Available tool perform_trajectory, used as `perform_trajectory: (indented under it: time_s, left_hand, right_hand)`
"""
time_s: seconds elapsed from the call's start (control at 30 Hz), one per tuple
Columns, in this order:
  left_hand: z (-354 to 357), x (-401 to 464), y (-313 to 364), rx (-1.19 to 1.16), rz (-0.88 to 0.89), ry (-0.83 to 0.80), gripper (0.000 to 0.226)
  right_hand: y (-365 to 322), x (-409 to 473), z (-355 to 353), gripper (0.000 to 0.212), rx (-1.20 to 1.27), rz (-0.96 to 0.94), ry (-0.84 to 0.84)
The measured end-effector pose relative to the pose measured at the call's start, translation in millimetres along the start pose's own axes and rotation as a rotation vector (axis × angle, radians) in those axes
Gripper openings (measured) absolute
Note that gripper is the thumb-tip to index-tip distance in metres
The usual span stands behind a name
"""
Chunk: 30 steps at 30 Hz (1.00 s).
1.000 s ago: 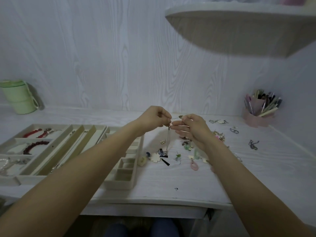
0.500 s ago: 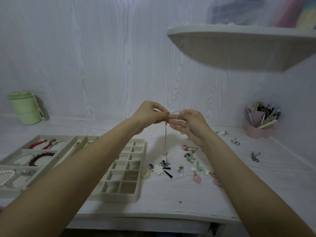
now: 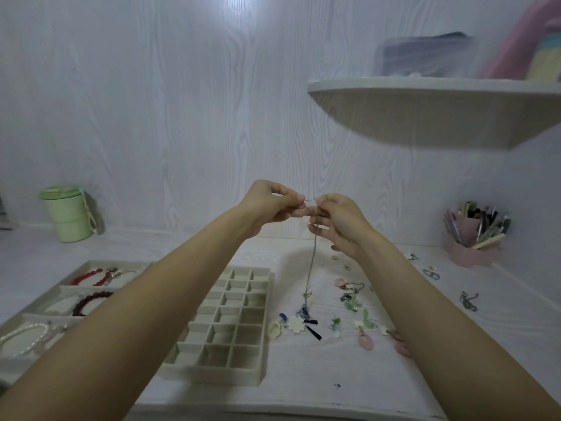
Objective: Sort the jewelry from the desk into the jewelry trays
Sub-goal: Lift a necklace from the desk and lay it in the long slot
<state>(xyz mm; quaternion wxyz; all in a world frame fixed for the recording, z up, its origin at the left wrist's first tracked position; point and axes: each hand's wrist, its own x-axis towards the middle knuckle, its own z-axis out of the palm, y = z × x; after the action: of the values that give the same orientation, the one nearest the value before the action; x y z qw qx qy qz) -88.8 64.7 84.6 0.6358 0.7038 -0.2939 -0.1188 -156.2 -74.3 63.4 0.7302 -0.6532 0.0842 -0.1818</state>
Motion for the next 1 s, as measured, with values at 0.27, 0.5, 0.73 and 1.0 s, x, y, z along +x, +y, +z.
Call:
perform_trajectory:
  time_s: [0.27, 0.5, 0.73, 1.0]
  left_hand:
    - [-3, 3, 4, -0.017, -0.004, -0.025, 0.02]
    - [-8, 5, 14, -0.062, 0.007, -0.047, 0.01]
    - [1, 7, 21, -0.067, 0.007, -0.078, 0.013]
    - [13, 9, 16, -0.114, -0.053, -0.046, 0.016]
  right_hand:
    - [-6, -2, 1, 0.009, -0.084, -0.08, -0.067]
    - [-20, -3, 1, 0.015, -0.262, -0.137, -0.092]
    - [-30, -5, 6, 0.019, -0.269, -0.102, -0.102]
    - [-14, -12, -9, 0.01, -0.348, -0.121, -0.084]
